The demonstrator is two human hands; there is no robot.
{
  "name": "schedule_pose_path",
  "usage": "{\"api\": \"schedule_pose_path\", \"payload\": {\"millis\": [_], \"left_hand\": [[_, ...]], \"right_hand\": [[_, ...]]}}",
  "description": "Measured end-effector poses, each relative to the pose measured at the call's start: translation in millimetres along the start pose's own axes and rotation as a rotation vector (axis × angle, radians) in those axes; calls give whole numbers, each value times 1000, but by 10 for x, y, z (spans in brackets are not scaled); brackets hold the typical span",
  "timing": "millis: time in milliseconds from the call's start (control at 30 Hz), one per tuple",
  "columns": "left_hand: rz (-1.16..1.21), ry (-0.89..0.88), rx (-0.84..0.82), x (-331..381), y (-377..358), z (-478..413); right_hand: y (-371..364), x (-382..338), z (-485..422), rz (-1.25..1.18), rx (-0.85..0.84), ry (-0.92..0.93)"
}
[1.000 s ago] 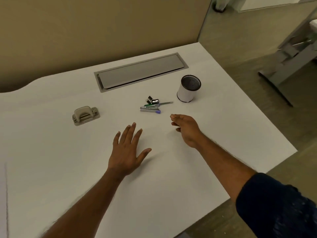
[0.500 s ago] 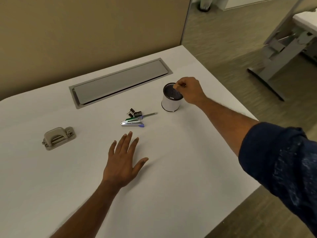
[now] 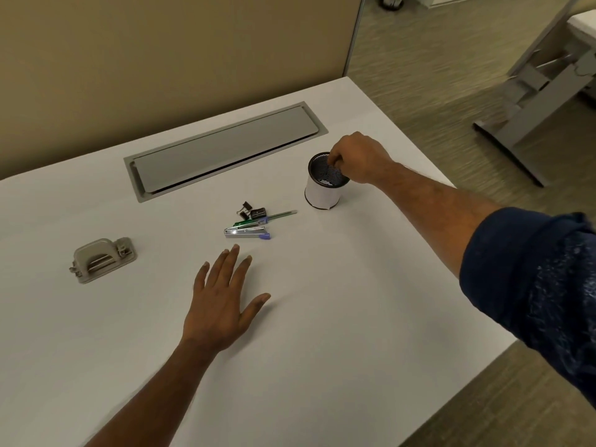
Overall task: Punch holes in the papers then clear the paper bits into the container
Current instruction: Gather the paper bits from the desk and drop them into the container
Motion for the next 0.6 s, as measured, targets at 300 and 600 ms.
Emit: {"api": "schedule_pose_path", "payload": {"millis": [300,600], "left_hand": [[0,35,-10,-136,40,107],[102,116,48,-375,122,543]], "right_hand": [[10,126,152,-681,-5,-50],[-308,-292,855,-1581,-174,15]]}}
Point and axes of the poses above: each hand's wrist, its own z-axis away from the middle knuckle, its own y-axis out of the back of the hand, x = y × z, the point moved 6 cm from there along -z, towards the middle knuckle, and after that the axes turned 9 degrees about -x, right-handed, at the moved point
